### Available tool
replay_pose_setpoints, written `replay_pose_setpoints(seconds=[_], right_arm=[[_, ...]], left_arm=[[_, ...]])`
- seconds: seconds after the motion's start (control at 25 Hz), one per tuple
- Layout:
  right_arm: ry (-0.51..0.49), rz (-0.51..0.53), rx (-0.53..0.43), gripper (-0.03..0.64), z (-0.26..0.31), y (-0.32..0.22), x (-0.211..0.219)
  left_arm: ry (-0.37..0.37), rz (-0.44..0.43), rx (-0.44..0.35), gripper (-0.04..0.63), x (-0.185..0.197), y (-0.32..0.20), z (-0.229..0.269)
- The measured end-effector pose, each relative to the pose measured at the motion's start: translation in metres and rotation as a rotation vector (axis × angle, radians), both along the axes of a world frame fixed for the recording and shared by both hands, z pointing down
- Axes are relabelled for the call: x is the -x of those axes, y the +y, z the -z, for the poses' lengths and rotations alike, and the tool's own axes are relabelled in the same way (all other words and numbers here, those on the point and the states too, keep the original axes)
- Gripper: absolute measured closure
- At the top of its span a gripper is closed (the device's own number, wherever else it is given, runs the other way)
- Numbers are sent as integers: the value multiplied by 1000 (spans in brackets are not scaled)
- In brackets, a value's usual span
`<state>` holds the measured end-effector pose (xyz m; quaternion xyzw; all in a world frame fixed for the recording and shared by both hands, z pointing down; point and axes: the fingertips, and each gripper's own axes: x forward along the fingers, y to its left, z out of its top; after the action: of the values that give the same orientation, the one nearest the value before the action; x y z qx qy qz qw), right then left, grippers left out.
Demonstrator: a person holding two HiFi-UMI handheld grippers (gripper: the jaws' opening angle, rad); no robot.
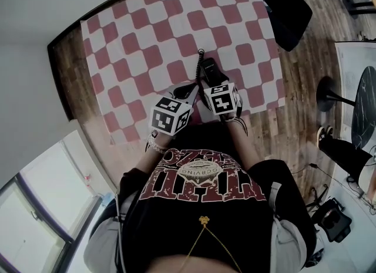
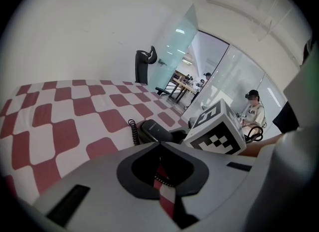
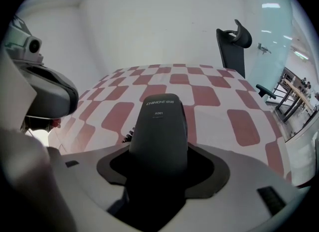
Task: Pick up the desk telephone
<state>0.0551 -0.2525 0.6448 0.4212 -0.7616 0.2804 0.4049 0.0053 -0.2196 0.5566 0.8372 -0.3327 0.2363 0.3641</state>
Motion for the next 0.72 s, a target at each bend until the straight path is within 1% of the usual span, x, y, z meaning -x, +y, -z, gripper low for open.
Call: replay_pose_setpoints(seconds=[0.12,0.24,0.36,0.6,0.72], right_arm=[[-8,1,-27,336,-1,-2,0],[-3,4,-3,334,0,0,-1],[-4,22,1,334,-1,1,-2],[4,129,4,334,-2,6,-3],[14,155,12,334,-1,7,-2]], left_arm=[[3,1,7,588,1,1,-3],[5,0,8,588,1,2,-4],[9,0,4,588,1,2,-3],[6,8,-22,588,4,2,1],[3,12,-30,588,6,4,3]])
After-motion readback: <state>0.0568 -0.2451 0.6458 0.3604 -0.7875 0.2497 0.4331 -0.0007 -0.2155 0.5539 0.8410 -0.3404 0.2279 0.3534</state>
